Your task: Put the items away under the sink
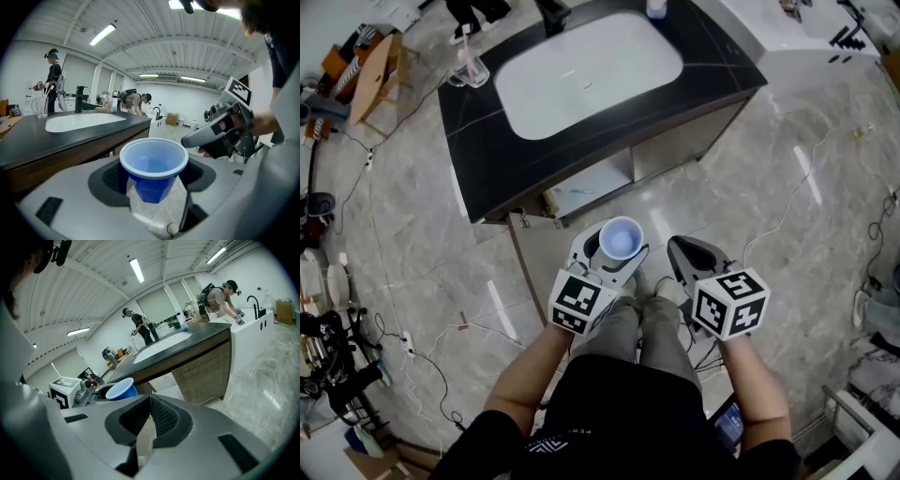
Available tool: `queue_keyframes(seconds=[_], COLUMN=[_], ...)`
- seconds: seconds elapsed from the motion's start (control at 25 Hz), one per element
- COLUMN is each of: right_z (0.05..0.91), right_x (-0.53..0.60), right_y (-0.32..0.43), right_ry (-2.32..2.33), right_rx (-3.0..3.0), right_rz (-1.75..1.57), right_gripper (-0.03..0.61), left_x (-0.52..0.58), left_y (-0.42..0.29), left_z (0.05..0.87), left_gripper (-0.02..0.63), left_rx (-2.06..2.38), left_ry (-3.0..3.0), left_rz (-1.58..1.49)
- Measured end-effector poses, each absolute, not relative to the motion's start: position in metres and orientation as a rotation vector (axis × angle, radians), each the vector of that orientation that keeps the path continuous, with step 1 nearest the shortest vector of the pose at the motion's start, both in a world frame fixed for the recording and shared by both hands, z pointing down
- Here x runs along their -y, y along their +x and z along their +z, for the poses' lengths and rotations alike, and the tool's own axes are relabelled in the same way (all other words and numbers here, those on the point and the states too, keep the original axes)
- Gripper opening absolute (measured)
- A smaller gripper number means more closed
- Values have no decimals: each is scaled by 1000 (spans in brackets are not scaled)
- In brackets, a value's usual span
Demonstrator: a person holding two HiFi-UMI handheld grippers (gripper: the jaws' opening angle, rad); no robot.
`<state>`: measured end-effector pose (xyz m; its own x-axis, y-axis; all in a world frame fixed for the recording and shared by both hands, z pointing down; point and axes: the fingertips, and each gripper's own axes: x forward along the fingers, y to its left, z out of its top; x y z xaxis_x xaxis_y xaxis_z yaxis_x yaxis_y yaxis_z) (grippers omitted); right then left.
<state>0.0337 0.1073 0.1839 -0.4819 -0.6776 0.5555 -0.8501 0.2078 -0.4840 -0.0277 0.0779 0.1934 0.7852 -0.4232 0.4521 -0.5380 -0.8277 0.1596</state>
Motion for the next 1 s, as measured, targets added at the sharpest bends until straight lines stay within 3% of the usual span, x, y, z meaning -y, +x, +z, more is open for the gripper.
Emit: queue_keyframes(seconds=[1.0], right_z=[338], right_x=[-89], right_y=[34], right_ry=[1303], right_rx=[2231], right_rz=[1173], right_gripper=[35], left_x=[-57], left_y=[-9], left_z=[337], left_gripper=[308], left_rx=[876], left_ry=[2592], left_rz=[611])
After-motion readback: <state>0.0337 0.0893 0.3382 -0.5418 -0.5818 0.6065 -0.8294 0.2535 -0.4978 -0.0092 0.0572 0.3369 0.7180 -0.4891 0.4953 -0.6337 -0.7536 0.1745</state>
